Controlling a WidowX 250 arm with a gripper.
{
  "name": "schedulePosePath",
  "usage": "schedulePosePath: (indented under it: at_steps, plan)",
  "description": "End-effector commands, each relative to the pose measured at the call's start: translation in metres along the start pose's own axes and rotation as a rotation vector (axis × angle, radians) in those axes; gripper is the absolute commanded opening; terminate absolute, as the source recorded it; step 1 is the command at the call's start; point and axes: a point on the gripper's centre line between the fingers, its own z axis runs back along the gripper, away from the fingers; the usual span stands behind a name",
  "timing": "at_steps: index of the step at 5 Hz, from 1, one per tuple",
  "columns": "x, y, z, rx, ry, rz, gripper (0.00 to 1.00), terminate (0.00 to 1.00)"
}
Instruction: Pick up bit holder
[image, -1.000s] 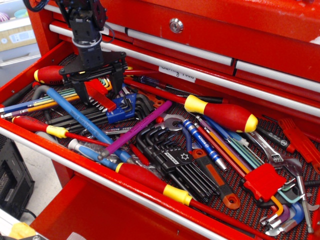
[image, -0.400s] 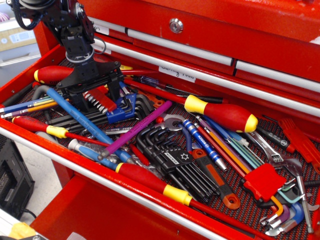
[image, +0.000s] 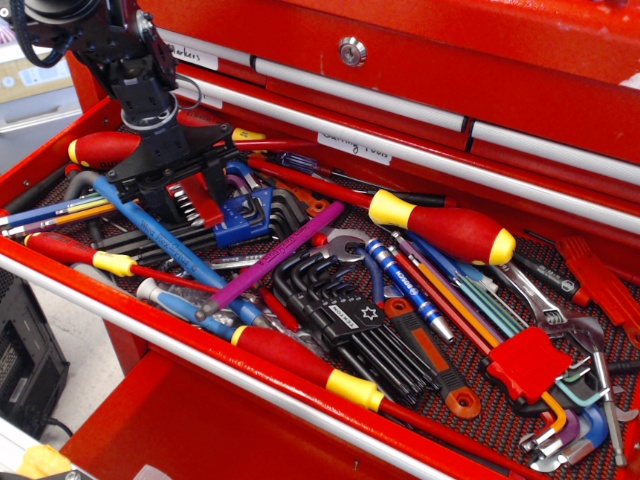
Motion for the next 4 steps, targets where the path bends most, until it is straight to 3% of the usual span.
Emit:
schedulePosePath:
  at_steps: [1, 2, 3, 4]
  plan:
    - [-0.001, -0.005, 0.011, 0.02, -0.015, -0.031, 0.0, 0.0]
    - [0.001, -0.02, 0.046, 0.077, -0.056, -0.078, 0.0, 0.0]
    - [-0.006, -0.032, 0.095, 0.19, -0.066, -0.023, 0.0, 0.0]
    - [-0.008, -0.035, 0.144, 0.251, -0.069, 0.043, 0.0, 0.0]
